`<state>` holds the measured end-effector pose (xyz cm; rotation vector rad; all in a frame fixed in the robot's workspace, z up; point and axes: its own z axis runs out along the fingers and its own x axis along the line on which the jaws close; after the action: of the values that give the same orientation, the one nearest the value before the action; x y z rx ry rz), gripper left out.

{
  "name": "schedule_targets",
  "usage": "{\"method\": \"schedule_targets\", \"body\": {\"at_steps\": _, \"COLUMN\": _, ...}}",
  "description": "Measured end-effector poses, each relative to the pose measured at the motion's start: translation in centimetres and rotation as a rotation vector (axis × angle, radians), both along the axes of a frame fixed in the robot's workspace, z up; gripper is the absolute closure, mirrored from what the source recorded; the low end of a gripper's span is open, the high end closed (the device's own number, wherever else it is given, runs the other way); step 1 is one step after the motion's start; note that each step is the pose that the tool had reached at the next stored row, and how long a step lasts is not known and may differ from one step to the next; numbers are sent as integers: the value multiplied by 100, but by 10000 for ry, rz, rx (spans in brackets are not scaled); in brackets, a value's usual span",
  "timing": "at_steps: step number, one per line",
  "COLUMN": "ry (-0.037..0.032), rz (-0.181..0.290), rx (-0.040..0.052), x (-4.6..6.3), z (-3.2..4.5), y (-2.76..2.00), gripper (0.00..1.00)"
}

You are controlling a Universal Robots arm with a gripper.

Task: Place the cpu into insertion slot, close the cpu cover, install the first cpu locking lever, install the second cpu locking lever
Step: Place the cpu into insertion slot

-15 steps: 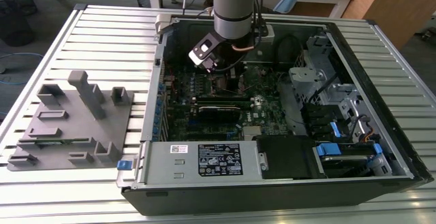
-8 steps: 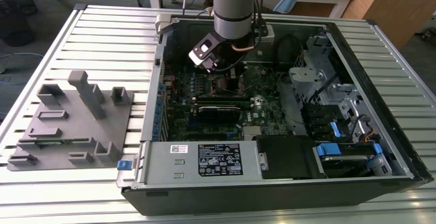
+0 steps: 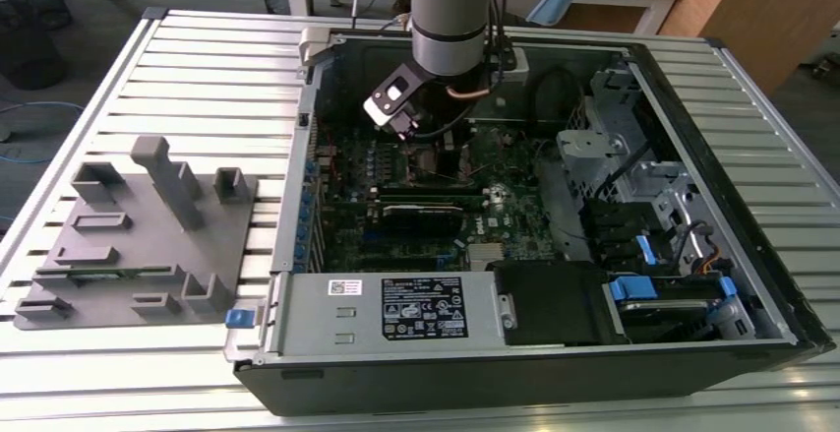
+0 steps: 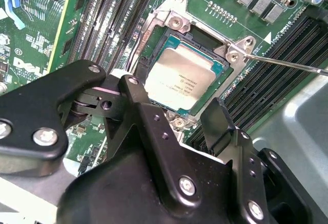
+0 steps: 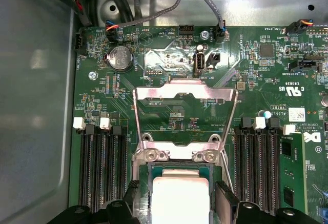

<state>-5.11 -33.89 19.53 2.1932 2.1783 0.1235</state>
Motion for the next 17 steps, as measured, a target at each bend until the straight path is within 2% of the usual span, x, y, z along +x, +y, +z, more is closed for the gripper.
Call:
{"method": "schedule_targets", "body": {"at_steps": 6, "ry": 0, "rz": 0, "rx": -1, "x": 0, "z": 3, "y": 0, "gripper": 32}}
{"method": "schedule_targets", "body": {"at_steps": 13, "ry": 1, "rz": 0, "rx": -1, "x": 0, "z": 102, "y": 0, "gripper": 32}}
{"method": "schedule_targets", "body": {"at_steps": 17, "ry": -1, "rz": 0, "rx": 1, "x": 0, "z": 111, "y": 0, "gripper": 32}}
